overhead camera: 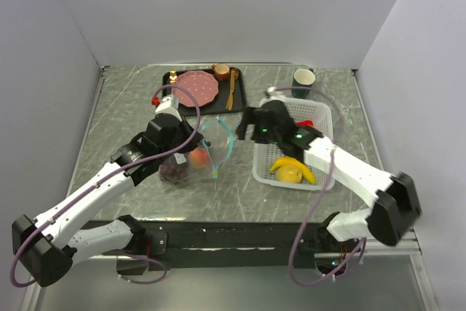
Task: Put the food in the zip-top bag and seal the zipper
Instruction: Place the fake fruit in the zipper food storage bag, then pick up the fake fruit from the bin.
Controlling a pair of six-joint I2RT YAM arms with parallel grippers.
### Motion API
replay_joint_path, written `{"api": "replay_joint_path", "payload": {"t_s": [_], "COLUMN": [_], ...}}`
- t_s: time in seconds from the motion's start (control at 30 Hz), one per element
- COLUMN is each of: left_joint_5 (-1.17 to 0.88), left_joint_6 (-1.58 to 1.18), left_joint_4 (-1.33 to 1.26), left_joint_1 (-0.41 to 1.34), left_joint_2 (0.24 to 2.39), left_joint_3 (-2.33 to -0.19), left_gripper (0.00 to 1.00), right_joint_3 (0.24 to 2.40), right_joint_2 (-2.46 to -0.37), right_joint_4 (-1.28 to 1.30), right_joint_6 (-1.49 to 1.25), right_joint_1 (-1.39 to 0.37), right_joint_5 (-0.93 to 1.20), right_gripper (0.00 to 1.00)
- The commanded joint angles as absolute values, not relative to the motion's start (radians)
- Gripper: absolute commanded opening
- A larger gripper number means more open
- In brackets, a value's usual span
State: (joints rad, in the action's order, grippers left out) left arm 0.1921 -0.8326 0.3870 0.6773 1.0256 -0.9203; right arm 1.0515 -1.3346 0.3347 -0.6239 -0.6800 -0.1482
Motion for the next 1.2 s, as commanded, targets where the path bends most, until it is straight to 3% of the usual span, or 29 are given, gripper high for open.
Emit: {"api": "replay_joint_path", "payload": {"t_s": [0.0, 0.27, 0.63, 0.9, 1.17], "left_joint_5": [0.204, 0.193, 0.179, 0.186, 0.173], "left_joint_6": [-0.819, -0.821, -0.824, -0.815, -0.818], "left_joint_4": [0.384, 0.371, 0.359, 0.376, 0.356], "left_joint_1": [0.675, 0.676, 0.676, 0.676, 0.676], "left_joint_2": [1.006, 1.014, 0.997, 1.005, 1.0], "left_joint_3": [-0.956, -0.951, -0.925, -0.943, -0.923], "left_gripper": [0.01, 0.01, 0.01, 0.01, 0.01], "right_joint_3": [0.976, 0.85, 0.873, 0.936, 0.908], "right_joint_2": [-1.218, -1.115, -1.173, -1.291, -1.287], "right_joint_4": [0.455, 0.472, 0.517, 0.695, 0.761], "right_joint_6": [-0.591, -0.606, -0.545, -0.626, -0.715], "right_joint_1": [-0.557, -0.525, -0.52, -0.515, -0.515], "right_joint_5": [-0.325, -0.296, -0.178, -0.371, -0.37], "right_gripper": [1.0, 1.0, 1.0, 1.0, 1.0]}}
